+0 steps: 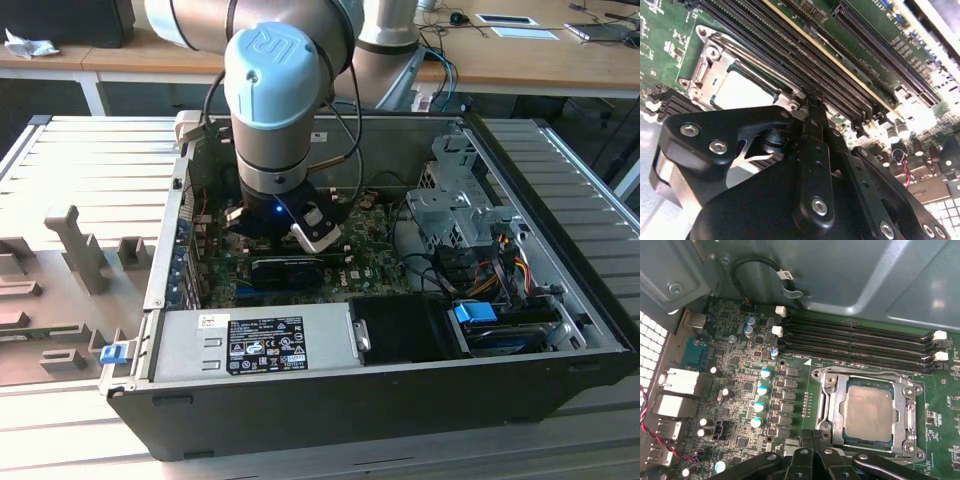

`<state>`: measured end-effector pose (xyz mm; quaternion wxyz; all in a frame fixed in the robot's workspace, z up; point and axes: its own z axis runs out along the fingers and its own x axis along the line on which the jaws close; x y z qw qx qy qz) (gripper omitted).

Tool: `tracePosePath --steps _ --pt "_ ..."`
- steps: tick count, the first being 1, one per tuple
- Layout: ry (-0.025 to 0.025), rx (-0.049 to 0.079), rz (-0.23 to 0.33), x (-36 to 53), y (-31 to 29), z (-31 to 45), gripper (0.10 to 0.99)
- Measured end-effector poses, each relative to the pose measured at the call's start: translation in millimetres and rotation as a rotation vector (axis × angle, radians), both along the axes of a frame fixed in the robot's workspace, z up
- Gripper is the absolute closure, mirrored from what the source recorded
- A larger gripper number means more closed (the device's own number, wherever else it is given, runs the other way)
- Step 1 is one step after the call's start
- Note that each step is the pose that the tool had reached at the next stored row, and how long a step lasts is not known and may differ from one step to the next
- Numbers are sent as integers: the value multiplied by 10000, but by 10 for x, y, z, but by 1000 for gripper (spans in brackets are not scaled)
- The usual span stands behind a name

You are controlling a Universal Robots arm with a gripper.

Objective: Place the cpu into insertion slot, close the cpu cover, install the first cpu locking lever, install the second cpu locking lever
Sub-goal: 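Install the second cpu locking lever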

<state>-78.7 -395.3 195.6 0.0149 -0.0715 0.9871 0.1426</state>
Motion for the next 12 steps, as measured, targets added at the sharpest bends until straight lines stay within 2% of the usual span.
tracePosePath --steps 2,3,6,10,12 --pt "-3 11 2 0 0 21 980" --pt "-1 23 0 -1 0 134 980" --pt "-1 23 1 0 1 277 980" --pt "-1 23 1 0 2 382 980" --pt "-3 27 1 0 3 387 980"
